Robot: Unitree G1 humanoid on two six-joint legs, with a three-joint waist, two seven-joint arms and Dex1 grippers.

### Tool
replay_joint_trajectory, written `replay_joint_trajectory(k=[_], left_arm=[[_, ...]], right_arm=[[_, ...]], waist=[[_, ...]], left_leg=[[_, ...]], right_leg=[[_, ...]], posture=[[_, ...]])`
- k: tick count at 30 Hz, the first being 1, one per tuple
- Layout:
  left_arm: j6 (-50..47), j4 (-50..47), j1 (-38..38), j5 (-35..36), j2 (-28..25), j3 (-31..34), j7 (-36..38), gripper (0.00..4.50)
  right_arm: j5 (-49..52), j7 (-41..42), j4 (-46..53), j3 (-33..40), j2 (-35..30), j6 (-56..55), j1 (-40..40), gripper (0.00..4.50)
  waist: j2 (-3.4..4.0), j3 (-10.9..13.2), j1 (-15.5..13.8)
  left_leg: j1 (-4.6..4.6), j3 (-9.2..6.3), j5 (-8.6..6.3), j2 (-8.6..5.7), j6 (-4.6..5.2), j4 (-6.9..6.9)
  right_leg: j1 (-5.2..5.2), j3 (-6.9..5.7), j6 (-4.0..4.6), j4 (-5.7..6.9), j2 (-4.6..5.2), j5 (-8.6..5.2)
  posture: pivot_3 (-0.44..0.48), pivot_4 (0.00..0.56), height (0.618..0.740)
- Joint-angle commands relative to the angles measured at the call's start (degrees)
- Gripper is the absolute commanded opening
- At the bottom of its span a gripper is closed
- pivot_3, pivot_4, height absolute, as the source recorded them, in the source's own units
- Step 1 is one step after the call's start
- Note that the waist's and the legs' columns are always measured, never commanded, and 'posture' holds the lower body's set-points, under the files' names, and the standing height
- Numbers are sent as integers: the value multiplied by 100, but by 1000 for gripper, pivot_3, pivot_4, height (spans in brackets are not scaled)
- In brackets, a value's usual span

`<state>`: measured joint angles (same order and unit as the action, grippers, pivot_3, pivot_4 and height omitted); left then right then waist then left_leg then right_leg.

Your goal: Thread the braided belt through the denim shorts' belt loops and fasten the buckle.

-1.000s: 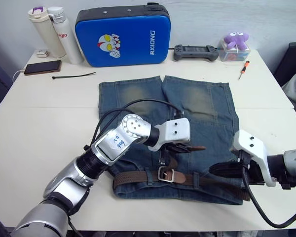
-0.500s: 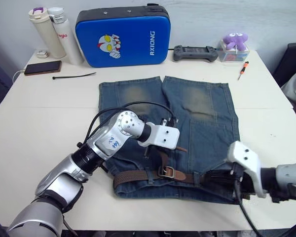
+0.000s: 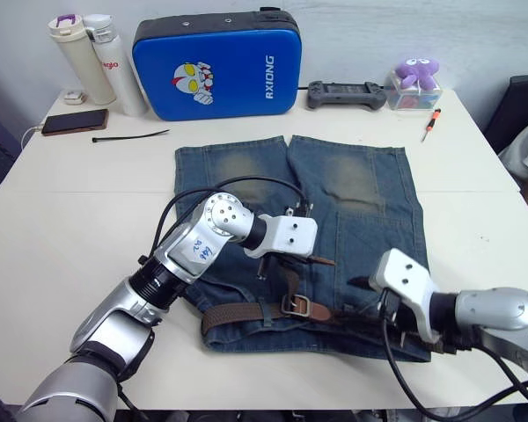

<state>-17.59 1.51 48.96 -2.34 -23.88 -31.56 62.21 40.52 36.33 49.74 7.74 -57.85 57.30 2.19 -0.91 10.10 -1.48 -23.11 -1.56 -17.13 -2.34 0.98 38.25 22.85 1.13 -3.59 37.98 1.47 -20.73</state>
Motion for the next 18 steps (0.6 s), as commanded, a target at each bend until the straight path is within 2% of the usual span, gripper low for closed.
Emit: replay_joint_trajectory(k=[1, 8, 11, 16, 18], left_arm=[[-131, -126, -9, 155, 110, 170, 84, 0], [-200, -216, 7, 98, 284, 96, 104, 0], [-242, -240, 24, 101, 326, 120, 116, 0], [-466, -287, 69, 232, 421, 269, 110, 0], [-471, -303, 60, 200, 387, 262, 141, 0]], right_arm=[[-146, -22, 211, 101, -121, -242, 484, 3213], [-167, -193, -18, -479, 138, -72, 1327, 3213], [-176, -280, -76, -651, 213, 57, 1450, 2406], [-295, -359, -125, -780, 182, 154, 1468, 146], [-366, -370, -146, -803, 158, 164, 1448, 65]], waist=[[0, 0, 3], [1, 0, 3], [1, 0, 4], [1, -1, 3], [1, -1, 4]], left_leg=[[0, 0, 0, -1, 0, 1], [0, 0, 0, 0, 0, 0], [-1, 0, 0, 0, 0, 2], [-1, 0, 0, 0, 0, 3], [-1, 0, 0, 0, 0, 3]], right_leg=[[0, 0, 0, 1, 0, 0], [0, 0, 0, 5, 0, 0], [0, 0, 0, 10, 0, 0], [0, 0, 0, 23, 1, 0], [0, 0, 0, 25, 1, 0]], posture=[[0, 150, 740], [0, 150, 740], [0, 150, 740], [0, 150, 740], [0, 150, 740]])
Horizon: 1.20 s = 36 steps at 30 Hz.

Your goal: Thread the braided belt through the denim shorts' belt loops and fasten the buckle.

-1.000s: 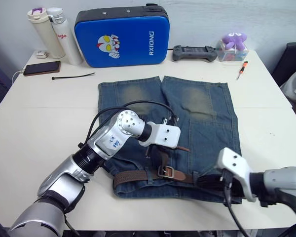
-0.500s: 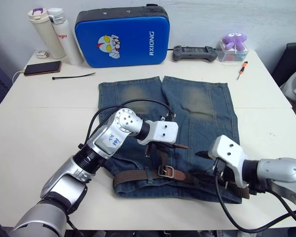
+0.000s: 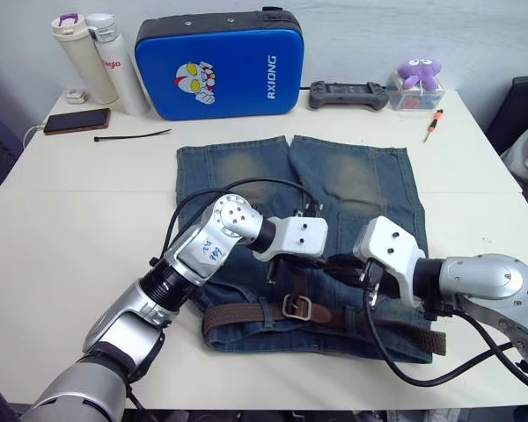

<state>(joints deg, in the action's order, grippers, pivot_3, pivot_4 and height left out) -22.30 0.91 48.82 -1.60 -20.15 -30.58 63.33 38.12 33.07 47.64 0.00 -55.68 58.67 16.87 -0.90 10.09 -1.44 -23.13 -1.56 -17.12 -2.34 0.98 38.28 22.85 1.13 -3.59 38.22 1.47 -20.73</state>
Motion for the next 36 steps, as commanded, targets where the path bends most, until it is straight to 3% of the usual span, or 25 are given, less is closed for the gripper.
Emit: replay_joint_trajectory(k=[1, 9, 14, 16, 19, 20, 26, 31, 36], left_arm=[[-42, -256, 59, 152, 9, 178, 57, 0], [-493, -402, 27, 382, 25, 382, 73, 0], [-882, -527, 38, 682, -140, 590, 198, 2068], [-968, -528, 53, 734, -246, 646, 240, 3122], [-913, -436, 85, 669, -388, 702, 184, 4295], [-862, -396, 92, 605, -435, 683, 149, 4468], [-936, -196, 118, 636, -279, 812, -183, 4468], [-1760, -339, 279, 1166, -42, 1264, -289, 4468], [-2847, -230, 608, 1623, -622, 1956, -295, 4468]], right_arm=[[-166, -36, 47, -49, -78, 19, -26, 65], [-385, 38, -127, -136, -103, -171, -38, 65], [-475, 116, -245, -139, -82, -281, -23, 0], [-485, 152, -280, -109, -60, -297, -26, 0], [-484, 240, -330, -20, -91, -296, -17, 0], [-467, 273, -338, 21, -104, -285, -16, 0], [-421, 372, -348, 204, -115, -245, -36, 0], [-630, 363, -370, 204, -146, -349, -14, 0], [-790, 584, -508, -5, -124, -647, 123, 0]], waist=[[0, 0, 1], [0, 0, 5], [1, -1, 10], [2, -1, 13], [2, -1, 9], [2, -1, 8], [2, -1, 5], [2, -1, 4], [3, -1, 79]], left_leg=[[0, 0, 0, 0, 0, 0], [1, 0, 0, 0, 0, 3], [0, 0, 0, 0, 0, 6], [2, 0, 1, 0, -1, 5], [3, 0, 1, 0, -1, 6], [2, 0, 1, 0, -1, 7], [1, 0, 0, -1, -1, 10], [0, 0, 0, 0, 0, 14], [2, 0, 1, 1, -1, 19]], right_leg=[[0, 0, 0, 0, 0, 0], [0, 0, 0, 6, 0, 0], [0, 0, 0, 9, 0, 0], [0, 0, 0, 12, -1, 0], [0, 0, 0, 12, 0, 0], [0, 0, 0, 12, 0, 0], [0, 0, 0, 12, 0, 0], [0, 0, 0, 15, 0, 0], [3, 1, 0, 29, -2, 0]], posture=[[0, 150, 740], [0, 150, 740], [0, 150, 740], [0, 150, 740], [0, 150, 740], [0, 150, 740], [0, 150, 740], [0, 150, 740], [0, 150, 740]])
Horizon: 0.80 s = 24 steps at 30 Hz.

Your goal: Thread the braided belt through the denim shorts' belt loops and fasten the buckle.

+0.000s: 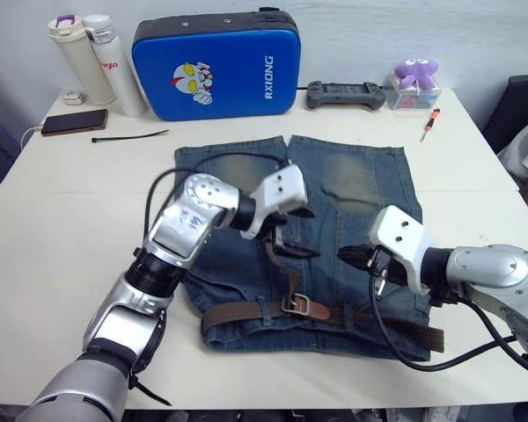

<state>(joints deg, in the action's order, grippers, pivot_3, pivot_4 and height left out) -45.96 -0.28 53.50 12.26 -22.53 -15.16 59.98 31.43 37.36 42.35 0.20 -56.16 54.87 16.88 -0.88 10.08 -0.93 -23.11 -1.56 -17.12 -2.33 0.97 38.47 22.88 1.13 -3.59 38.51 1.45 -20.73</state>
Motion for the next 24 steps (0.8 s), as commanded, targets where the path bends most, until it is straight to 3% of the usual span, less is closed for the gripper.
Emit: replay_joint_trajectory(k=[1, 5, 8, 15, 24], left_arm=[[-594, -126, 129, 259, -596, 428, 89, 4468], [-1232, -102, -10, 219, -1314, 526, -109, 4468], [-2126, -315, -190, 431, -1518, 681, -374, 4468], [-4556, -1035, -586, 1042, -421, 1666, -1540, 4468], [-4654, -1409, -1262, 2069, 273, 1749, -3360, 4468]], right_arm=[[-176, 225, -18, -99, -87, -350, 162, 0], [-373, 540, -193, -394, -83, -696, 338, 0], [-529, 675, -368, -609, -7, -872, 505, 0], [-806, 862, -612, -928, 147, -1123, 785, 0], [-976, 772, -576, -1046, 393, -985, 845, 0]], waist=[[2, -2, 51], [4, -2, 98], [4, -2, 84], [3, -2, 19], [3, -2, 62]], left_leg=[[2, 0, 1, 0, -1, -2], [6, 0, 2, 0, -4, -7], [4, -1, 2, -1, -4, -5], [-16, -11, -6, -2, 2, 32], [-12, -11, -7, -1, -7, 47]], right_leg=[[1, 0, 0, 2, 0, 0], [0, 0, 0, 3, 0, 0], [2, 0, 0, 2, 2, 0], [6, 0, -1, 9, 3, 0], [10, 0, -1, 35, 1, 0]], posture=[[0, 150, 740], [0, 150, 740], [0, 150, 740], [0, 150, 740], [0, 150, 740]])
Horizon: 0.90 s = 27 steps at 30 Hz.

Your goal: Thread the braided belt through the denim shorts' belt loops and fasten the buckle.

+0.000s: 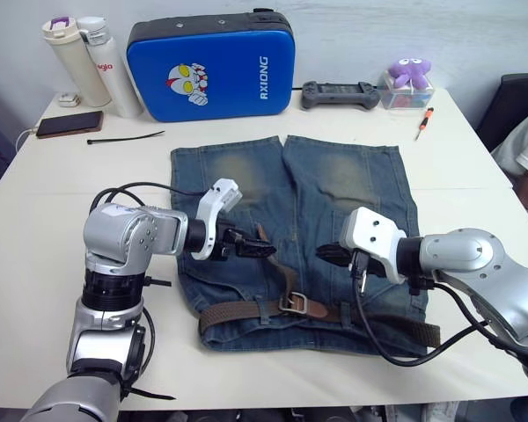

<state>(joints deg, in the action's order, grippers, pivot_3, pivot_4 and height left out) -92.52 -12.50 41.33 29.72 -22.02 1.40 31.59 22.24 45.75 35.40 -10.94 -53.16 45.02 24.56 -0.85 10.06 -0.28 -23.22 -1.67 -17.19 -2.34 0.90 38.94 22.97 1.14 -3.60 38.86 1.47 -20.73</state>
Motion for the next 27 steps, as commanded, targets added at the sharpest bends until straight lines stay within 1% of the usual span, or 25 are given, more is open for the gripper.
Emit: replay_joint_trajectory(k=[1, 3, 5, 9, 13, 14, 16, 17, 18, 19, 21, 24, 25, 27], left_arm=[[2, -179, -57, 377, 366, 71, -708, 4468], [2, -64, -39, 609, 768, 207, -1080, 4468], [2, 3, -4, 848, 981, 240, -1361, 4468], [2, 7, 14, 1150, 905, 10, -1713, 4468], [2, -49, -55, 1336, 544, -377, -1747, 4468], [2, -59, -55, 1289, 469, -497, -1737, 4053], [3, -43, -11, 1158, 428, -645, -1713, 3664], [3, -14, 26, 1105, 457, -664, -1707, 3307], [3, 6, 50, 1074, 478, -670, -1697, 2830], [27, 58, 108, 1031, 536, -639, -1699, 2526], [121, 146, 219, 951, 620, -591, -1672, 1726], [410, 175, 486, 908, 549, -683, -1423, 306], [490, 150, 537, 900, 493, -741, -1336, 38], [835, 10, 695, 893, 163, -1060, -908, 38]], right_arm=[[-71, -101, 136, 84, 121, 11, 38, 0], [-97, -157, 172, 125, 158, 27, -52, 0], [-127, -197, 202, 153, 166, 35, -123, 0], [-161, -258, 261, 166, 171, 72, -172, 0], [-183, -310, 308, 164, 157, 135, -187, 0], [-192, -321, 319, 180, 142, 146, -203, 0], [-205, -338, 343, 223, 118, 160, -241, 0], [-203, -347, 355, 257, 111, 166, -266, 0], [-203, -353, 364, 280, 108, 171, -282, 0], [-201, -360, 373, 307, 102, 178, -302, 0], [-200, -366, 385, 354, 89, 191, -329, 0], [-176, -329, 423, 542, -4, 216, -423, 0], [-166, -316, 432, 596, -29, 222, -448, 0], [-145, -275, 440, 825, -156, 236, -537, 0]], waist=[[-1, 0, -6], [-1, 0, -38], [-1, 0, -67], [-1, 0, -67], [-1, 0, -48], [-1, 0, -49], [-1, 0, -57], [-1, 0, -59], [-1, 0, -65], [-1, 0, -77], [-1, 0, -105], [-1, 0, -111], [-1, 0, -109], [-1, 0, -106]], left_leg=[[0, 0, 0, 0, 0, 2], [-1, 0, 0, -1, 0, 6], [-2, 0, -1, -2, 1, 11], [1, 2, -1, -1, -2, 11], [4, 2, 0, -1, -6, 10], [5, 2, 0, -1, -6, 10], [5, 2, 0, -1, -6, 10], [5, 2, 0, -2, -6, 10], [4, 2, 0, -2, -6, 10], [4, 2, 0, -2, -6, 10], [3, 2, 0, -3, -6, 11], [1, 2, 0, -4, -6, 11], [1, 2, 0, -4, -6, 11], [1, 2, 0, -3, -6, 8]], right_leg=[[0, 0, 0, 1, 0, 0], [-1, 0, 0, 1, 1, 0], [-2, 0, 0, 1, 2, 0], [-1, 1, 0, 0, 0, 0], [-1, 1, 0, -2, 0, 0], [-1, 1, 0, -4, 0, 0], [-1, 1, 0, -6, 0, 0], [-1, 2, 0, -8, 0, 0], [-1, 1, 0, -10, 0, 0], [-1, 1, 0, -11, 0, 0], [-1, 1, 0, -15, 1, 0], [-1, 1, 0, -18, 1, 0], [-1, 1, 0, -20, 1, 0], [-1, 1, 0, -20, 0, 0]], posture=[[0, 150, 740], [0, 150, 740], [0, 150, 740], [0, 150, 740], [0, 150, 740], [0, 150, 740], [0, 150, 740], [0, 150, 740], [0, 150, 740], [0, 150, 740], [0, 150, 740], [0, 150, 740], [0, 150, 740], [0, 150, 740]])
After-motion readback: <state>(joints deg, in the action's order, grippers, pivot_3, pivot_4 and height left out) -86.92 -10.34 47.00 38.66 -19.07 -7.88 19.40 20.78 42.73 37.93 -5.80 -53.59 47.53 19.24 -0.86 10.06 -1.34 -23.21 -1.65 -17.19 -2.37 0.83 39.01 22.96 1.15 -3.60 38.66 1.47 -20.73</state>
